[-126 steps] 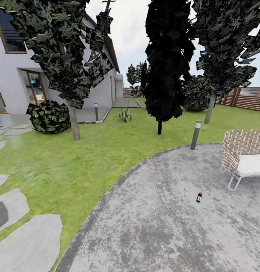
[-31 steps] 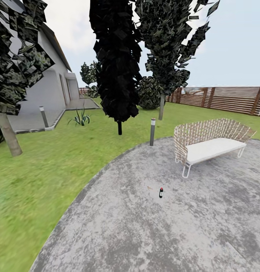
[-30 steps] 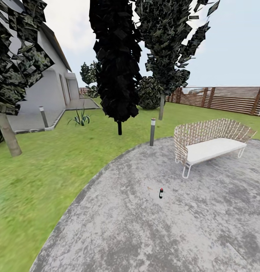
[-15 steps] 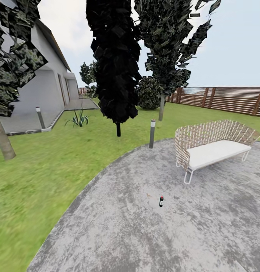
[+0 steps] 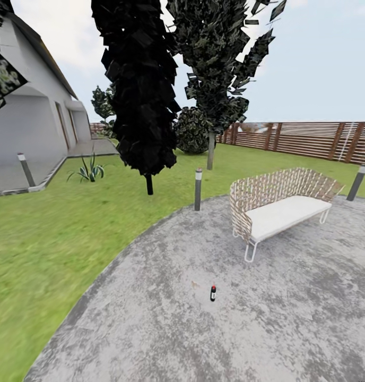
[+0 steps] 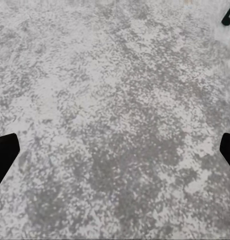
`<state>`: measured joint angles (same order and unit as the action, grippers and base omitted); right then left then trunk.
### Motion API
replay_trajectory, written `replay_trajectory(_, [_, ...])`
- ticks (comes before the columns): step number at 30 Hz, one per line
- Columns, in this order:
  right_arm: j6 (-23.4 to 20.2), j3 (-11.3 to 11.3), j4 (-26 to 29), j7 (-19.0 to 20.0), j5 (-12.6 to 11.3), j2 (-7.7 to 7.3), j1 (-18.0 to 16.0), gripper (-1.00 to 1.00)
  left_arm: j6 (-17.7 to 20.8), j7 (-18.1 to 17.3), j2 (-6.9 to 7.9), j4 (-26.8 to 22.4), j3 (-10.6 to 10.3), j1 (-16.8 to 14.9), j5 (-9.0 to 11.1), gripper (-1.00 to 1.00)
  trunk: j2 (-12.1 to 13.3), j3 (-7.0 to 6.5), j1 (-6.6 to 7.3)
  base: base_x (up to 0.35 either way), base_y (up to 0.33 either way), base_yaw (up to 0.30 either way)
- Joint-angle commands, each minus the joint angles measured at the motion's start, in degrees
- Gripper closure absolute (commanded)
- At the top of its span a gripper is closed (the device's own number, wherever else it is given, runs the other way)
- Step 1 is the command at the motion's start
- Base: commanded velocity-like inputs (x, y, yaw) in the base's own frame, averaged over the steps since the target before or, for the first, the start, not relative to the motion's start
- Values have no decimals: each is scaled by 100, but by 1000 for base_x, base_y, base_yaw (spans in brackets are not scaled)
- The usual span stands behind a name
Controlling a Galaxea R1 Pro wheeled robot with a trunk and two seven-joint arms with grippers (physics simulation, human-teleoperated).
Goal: In the garden, pick up the pesticide atomizer on the floor and spray pesticide onto both trees until each tree trunk is fully covered.
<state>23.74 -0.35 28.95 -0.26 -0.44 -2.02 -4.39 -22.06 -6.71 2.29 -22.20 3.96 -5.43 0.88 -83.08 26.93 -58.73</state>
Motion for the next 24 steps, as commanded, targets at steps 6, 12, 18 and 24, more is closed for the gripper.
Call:
replay_trajectory(6, [0,-1,-3,-1,0,0,0,-100,0,0,0,0,0,-2,0,-100,0,0,0,339,-83,-277])
replay_trajectory(12, [-1,-1,-4,-1,0,0,0,-100,0,3,0,-3,0,-1,0,-100,0,0,0,339,-77,-279])
replay_trajectory(18, [-1,-1,-4,-1,0,0,0,-100,0,3,0,-3,0,-1,3,-100,0,0,0,337,25,-279])
replay_trajectory(24, [-1,-1,-4,1,0,0,0,-100,0,3,0,-4,0,-1,10,-100,0,0,0,296,184,-279])
